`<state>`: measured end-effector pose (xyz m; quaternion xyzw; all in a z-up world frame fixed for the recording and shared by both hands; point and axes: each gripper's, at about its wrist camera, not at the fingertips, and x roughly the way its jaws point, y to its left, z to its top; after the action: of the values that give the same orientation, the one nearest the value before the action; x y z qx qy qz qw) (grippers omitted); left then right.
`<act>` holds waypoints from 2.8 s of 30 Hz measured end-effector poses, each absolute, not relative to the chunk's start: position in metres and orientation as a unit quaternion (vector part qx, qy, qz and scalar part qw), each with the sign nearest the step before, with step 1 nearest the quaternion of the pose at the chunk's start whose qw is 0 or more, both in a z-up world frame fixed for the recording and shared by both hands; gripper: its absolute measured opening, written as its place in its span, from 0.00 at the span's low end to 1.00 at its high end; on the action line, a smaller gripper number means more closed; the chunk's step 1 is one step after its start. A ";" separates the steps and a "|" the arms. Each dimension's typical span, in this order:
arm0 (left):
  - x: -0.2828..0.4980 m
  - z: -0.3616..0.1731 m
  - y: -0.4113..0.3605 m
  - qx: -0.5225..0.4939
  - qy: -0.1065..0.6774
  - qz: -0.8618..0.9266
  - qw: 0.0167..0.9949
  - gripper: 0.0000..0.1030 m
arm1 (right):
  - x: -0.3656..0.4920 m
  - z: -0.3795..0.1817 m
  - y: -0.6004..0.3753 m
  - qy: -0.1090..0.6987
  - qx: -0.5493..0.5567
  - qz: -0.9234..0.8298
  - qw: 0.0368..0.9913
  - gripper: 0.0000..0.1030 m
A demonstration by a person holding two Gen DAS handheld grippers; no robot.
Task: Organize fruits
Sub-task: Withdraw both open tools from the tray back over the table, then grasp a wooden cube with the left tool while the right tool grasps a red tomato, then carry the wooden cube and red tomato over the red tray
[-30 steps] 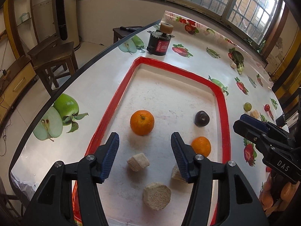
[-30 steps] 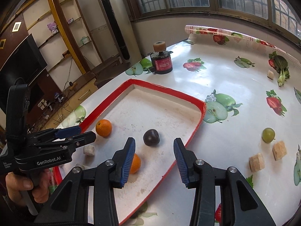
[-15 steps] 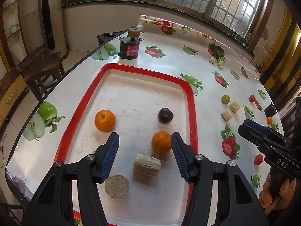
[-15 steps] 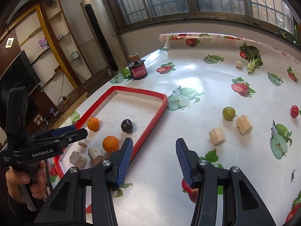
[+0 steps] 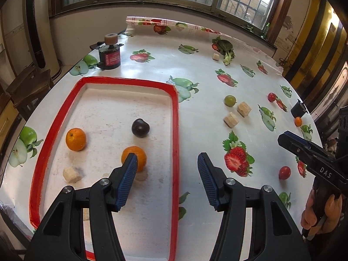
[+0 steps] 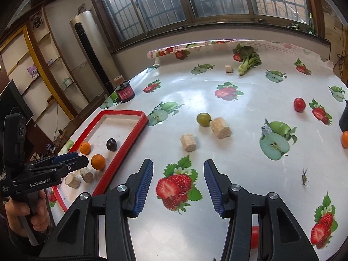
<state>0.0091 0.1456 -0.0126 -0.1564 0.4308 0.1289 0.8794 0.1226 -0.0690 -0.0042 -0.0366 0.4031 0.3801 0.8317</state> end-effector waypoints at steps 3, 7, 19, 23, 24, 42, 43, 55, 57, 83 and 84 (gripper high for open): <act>0.015 -0.012 0.134 -0.151 0.433 0.117 0.881 0.54 | 0.127 -0.006 -0.086 0.404 -0.031 0.367 0.837 0.49; 0.024 -0.013 0.118 -0.143 0.439 0.105 0.881 0.54 | 0.133 -0.009 -0.109 0.408 -0.021 0.348 0.844 0.49; 0.048 -0.017 0.089 -0.128 0.448 0.072 0.882 0.54 | 0.170 -0.017 -0.167 0.417 -0.012 0.287 0.862 0.50; 0.060 -0.022 0.082 -0.127 0.454 0.054 0.880 0.54 | 0.184 -0.019 -0.174 0.418 -0.010 0.280 0.864 0.50; 0.063 -0.023 0.080 -0.127 0.456 0.049 0.880 0.54 | 0.188 -0.019 -0.175 0.418 -0.011 0.278 0.865 0.50; 0.153 -0.067 0.073 -0.121 0.488 0.033 0.864 0.54 | 0.300 -0.039 -0.159 0.412 -0.023 0.244 0.878 0.50; 0.156 -0.070 0.073 -0.122 0.488 0.033 0.864 0.54 | 0.307 -0.040 -0.157 0.411 -0.026 0.239 0.880 0.50; 0.164 -0.074 0.063 -0.091 0.465 0.004 0.881 0.30 | 0.377 -0.068 -0.145 0.425 -0.024 0.191 0.884 0.33; 0.158 -0.072 0.063 -0.093 0.462 0.000 0.882 0.30 | 0.371 -0.067 -0.146 0.422 -0.022 0.190 0.886 0.33; 0.033 -0.009 0.114 -0.127 0.381 0.105 0.910 0.30 | 0.147 0.000 -0.091 0.386 -0.004 0.374 0.843 0.33; 0.029 -0.008 0.117 -0.128 0.380 0.108 0.910 0.30 | 0.143 0.000 -0.088 0.387 -0.003 0.378 0.841 0.33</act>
<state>0.0291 0.1168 -0.0084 -0.1284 0.3797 0.1082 0.9098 0.1434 -0.0877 0.0000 -0.0029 0.3869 0.3779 0.8411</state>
